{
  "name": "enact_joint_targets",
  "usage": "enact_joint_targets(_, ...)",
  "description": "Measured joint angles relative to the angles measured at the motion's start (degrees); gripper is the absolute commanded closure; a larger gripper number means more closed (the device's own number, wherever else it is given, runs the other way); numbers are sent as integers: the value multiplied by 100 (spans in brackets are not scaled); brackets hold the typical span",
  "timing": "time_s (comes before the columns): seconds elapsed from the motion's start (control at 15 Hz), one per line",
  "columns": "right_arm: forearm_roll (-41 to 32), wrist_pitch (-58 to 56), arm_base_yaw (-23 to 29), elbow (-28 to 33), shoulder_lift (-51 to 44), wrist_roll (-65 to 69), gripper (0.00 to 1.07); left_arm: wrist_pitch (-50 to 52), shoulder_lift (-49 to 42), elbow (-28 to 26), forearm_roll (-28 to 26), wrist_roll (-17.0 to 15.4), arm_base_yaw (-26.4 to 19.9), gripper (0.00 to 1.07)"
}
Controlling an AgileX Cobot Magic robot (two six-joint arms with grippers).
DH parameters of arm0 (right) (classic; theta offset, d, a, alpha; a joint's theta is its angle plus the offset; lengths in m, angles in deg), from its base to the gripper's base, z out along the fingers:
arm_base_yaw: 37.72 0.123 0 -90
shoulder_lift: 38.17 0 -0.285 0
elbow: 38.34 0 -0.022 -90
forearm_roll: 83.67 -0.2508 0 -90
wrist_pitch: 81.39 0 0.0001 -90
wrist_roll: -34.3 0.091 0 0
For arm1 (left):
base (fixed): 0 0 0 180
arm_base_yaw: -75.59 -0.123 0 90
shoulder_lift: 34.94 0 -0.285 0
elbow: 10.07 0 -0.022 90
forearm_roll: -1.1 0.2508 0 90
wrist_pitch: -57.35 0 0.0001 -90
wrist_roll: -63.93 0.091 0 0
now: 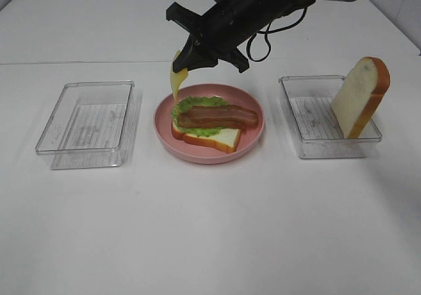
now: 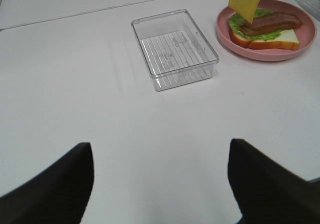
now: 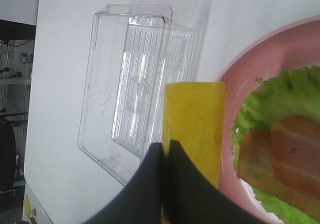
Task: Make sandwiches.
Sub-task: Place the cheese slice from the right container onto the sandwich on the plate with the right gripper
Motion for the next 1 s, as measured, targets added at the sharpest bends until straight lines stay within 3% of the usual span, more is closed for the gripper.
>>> enact_joint_targets(0.27,46,23,0,0,246,-6,107,0,0,0,0,0,0,35)
enact_joint_targets(0.8,2240,23,0,6,229,1077,105,0,0,0,0,0,0,35)
enact_joint_targets(1.0,2326,23,0,6,229,1123,67,0,0,0,0,0,0,35)
